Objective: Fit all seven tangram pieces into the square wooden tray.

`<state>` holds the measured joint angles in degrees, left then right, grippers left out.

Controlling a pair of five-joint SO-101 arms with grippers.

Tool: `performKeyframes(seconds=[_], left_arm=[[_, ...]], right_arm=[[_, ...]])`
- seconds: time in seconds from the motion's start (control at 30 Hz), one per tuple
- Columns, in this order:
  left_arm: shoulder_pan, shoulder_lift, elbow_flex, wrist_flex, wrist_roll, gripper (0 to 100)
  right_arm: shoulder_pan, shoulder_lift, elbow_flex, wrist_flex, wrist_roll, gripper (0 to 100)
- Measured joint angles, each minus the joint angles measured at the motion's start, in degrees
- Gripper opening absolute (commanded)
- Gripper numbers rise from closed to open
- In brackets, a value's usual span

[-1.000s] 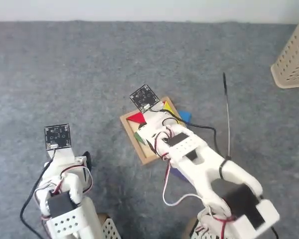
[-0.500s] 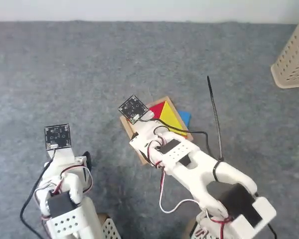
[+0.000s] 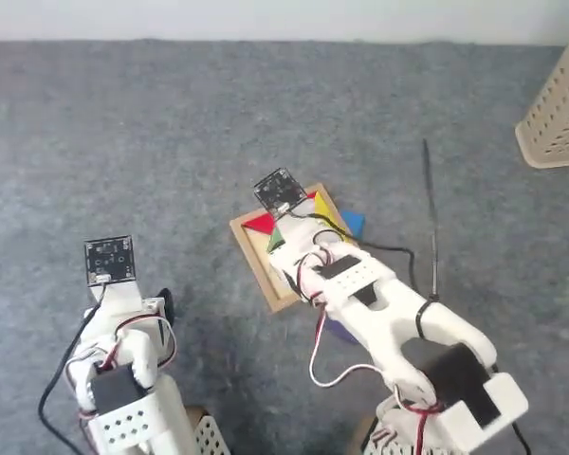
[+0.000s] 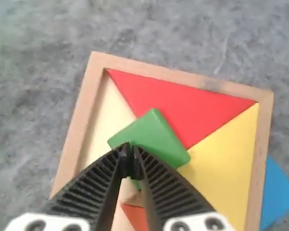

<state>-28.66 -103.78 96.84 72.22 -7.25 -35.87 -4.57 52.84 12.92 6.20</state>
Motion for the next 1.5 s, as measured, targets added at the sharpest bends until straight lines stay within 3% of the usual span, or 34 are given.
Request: performKeyframes(seconds=[0.4,0.7,1.17,1.37,1.5], left_arm=[[0.0,0.0,0.0,0.0,0.0,23],[0.0,0.0,0.0,0.0,0.0,23],[0.0,0.0,0.0,0.0,0.0,23],[0.0,0.0,0.0,0.0,0.0,23],[0.0,0.0,0.0,0.0,0.0,23]], right_arm=[[0.3,-0.2,-3.2,5.8,0.0,0.7],[0.9,-10.8,-3.1,5.8,0.0,0.7],[2.0,-0.9,-3.0,0.4,0.0,0.7],[12.8,-11.4,-5.5,20.3,0.3,0.8],[17.7,-24.1,-7.9,38.8,6.6,0.9]])
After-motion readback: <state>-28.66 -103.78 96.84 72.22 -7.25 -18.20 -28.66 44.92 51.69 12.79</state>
